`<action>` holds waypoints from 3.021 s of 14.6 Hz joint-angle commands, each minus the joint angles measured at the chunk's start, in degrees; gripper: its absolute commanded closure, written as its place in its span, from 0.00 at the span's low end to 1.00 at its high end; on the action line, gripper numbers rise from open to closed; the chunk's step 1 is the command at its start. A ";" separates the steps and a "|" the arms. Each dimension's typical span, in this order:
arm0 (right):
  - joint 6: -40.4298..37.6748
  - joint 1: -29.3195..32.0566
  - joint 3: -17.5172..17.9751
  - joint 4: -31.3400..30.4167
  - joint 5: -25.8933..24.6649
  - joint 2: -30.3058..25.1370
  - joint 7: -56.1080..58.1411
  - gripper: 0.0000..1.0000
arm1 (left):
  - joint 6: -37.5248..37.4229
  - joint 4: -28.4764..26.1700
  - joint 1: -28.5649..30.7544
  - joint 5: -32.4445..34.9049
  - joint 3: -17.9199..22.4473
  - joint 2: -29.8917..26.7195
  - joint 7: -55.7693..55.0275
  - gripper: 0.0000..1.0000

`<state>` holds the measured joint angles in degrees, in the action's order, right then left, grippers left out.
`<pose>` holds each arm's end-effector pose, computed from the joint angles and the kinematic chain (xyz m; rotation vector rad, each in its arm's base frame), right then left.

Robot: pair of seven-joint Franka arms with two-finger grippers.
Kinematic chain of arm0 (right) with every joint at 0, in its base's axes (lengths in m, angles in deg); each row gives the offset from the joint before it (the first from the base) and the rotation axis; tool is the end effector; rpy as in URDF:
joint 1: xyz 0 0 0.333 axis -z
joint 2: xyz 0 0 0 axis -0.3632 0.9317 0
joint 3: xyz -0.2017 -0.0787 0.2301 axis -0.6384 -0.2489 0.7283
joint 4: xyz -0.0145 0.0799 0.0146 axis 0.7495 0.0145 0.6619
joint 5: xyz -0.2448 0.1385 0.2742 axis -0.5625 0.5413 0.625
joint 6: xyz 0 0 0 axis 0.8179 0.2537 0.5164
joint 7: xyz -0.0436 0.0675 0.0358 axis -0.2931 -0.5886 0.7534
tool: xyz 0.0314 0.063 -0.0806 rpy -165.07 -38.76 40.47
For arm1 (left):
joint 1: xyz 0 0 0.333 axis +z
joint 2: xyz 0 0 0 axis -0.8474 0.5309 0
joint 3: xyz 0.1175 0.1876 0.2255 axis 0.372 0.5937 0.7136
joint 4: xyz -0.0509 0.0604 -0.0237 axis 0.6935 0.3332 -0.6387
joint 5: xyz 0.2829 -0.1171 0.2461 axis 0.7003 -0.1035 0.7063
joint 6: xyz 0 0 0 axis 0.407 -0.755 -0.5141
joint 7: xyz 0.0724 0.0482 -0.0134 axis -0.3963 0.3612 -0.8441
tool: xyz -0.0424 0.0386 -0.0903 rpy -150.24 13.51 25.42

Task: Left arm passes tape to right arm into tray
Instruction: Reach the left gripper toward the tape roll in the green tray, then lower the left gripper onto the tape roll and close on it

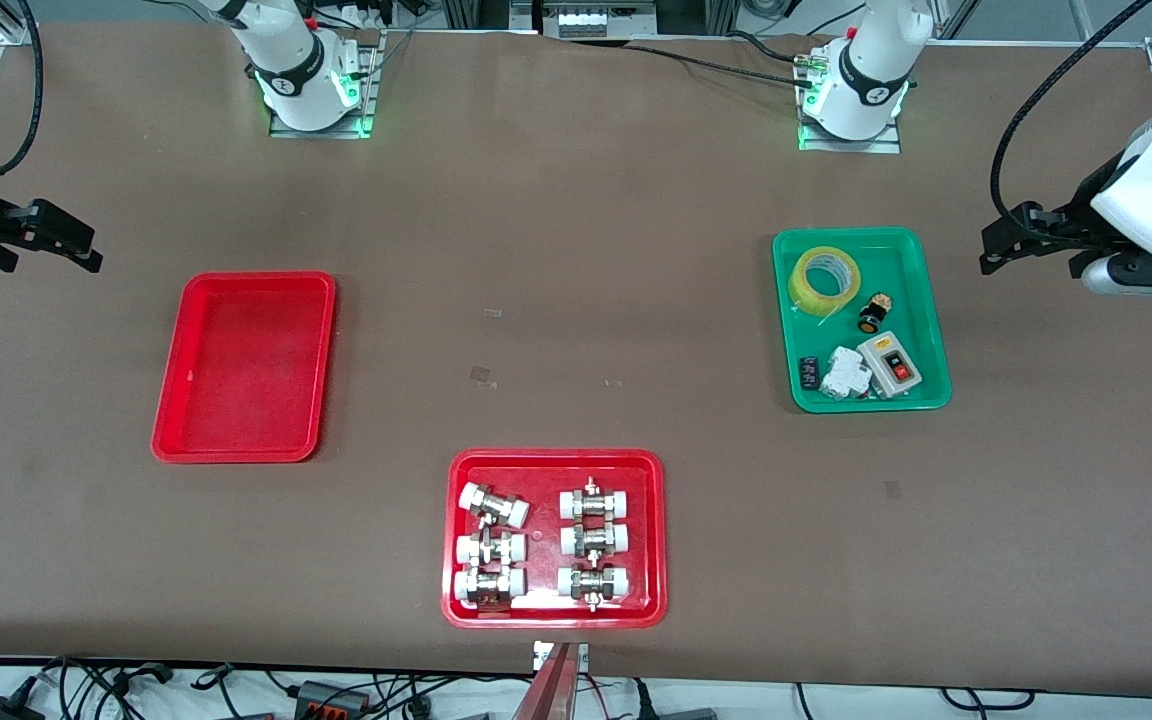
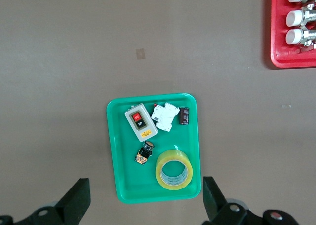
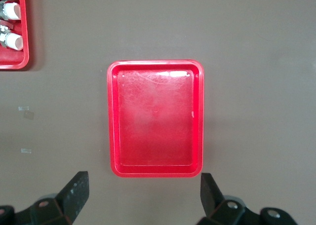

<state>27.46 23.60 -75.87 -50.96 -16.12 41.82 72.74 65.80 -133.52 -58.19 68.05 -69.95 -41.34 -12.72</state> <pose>0.5569 -0.0302 0.5845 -3.1348 0.0005 -0.0621 0.5694 -0.0449 0.6089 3.1230 -0.0293 -0.0339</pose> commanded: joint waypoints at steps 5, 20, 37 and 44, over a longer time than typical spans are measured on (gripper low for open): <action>-0.71 1.13 0.87 -0.81 0.42 -2.00 -0.48 0.00 | -2.16 1.10 0.61 -0.32 0.07 0.39 1.25 0.00; -0.79 0.78 0.96 0.86 -0.19 -0.59 -0.13 0.00 | 23.30 -43.62 2.63 -4.10 -1.25 4.07 -0.06 0.00; -0.79 1.04 0.96 0.77 -0.10 -0.24 -0.40 0.00 | 30.27 -45.40 3.34 -8.67 -1.25 12.95 0.03 0.54; -0.88 1.04 0.96 0.77 -0.10 -0.24 -0.40 0.00 | 29.30 -45.14 3.16 -8.85 -1.69 12.87 0.20 0.78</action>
<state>27.23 23.69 -75.71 -51.02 -16.16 41.29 72.74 95.86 -178.76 -55.33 60.68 -71.05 -28.27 -12.95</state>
